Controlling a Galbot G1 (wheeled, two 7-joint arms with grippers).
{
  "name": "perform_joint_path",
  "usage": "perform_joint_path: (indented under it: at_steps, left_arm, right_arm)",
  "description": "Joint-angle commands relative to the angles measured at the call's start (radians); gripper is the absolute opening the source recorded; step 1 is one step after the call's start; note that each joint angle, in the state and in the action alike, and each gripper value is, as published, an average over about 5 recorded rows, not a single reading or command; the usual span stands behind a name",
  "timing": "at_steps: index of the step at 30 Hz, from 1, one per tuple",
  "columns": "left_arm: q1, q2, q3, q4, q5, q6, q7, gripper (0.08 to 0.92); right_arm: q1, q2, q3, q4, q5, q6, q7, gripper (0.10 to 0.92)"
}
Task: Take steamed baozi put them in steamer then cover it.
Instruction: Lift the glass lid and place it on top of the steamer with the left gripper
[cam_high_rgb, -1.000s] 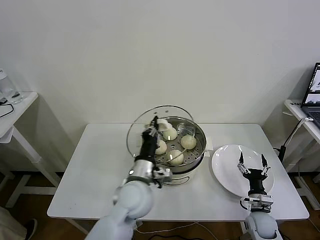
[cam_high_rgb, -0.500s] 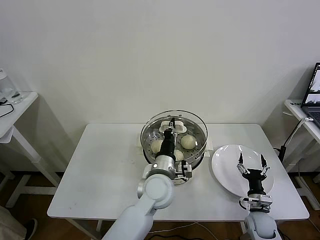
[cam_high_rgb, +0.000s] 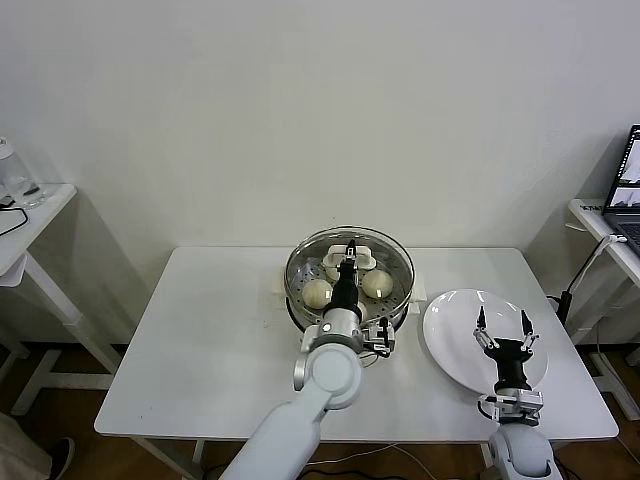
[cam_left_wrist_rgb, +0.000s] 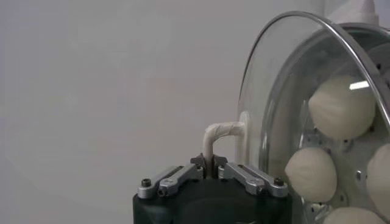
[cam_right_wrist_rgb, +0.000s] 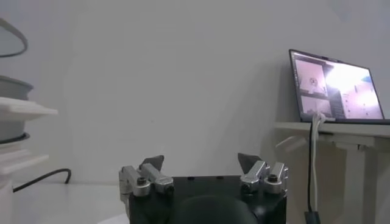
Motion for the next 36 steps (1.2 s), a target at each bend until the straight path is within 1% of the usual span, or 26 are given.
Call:
perform_joint_path:
  at_steps: [1, 36]
  left_arm:
    - [-0.012, -0.019, -0.001, 0.063, 0.042, -0.009, 0.0, 0.185]
    - [-0.003, -0.014, -0.021, 0.094, 0.028, -0.037, -0.013, 0.185]
  right_arm:
    - [0.002, 0.002, -0.001, -0.001, -0.002, 0.0, 0.0, 0.823]
    - [0.013, 0.002, -0.001, -0.011, -0.009, 0.005, 0.0, 0.823]
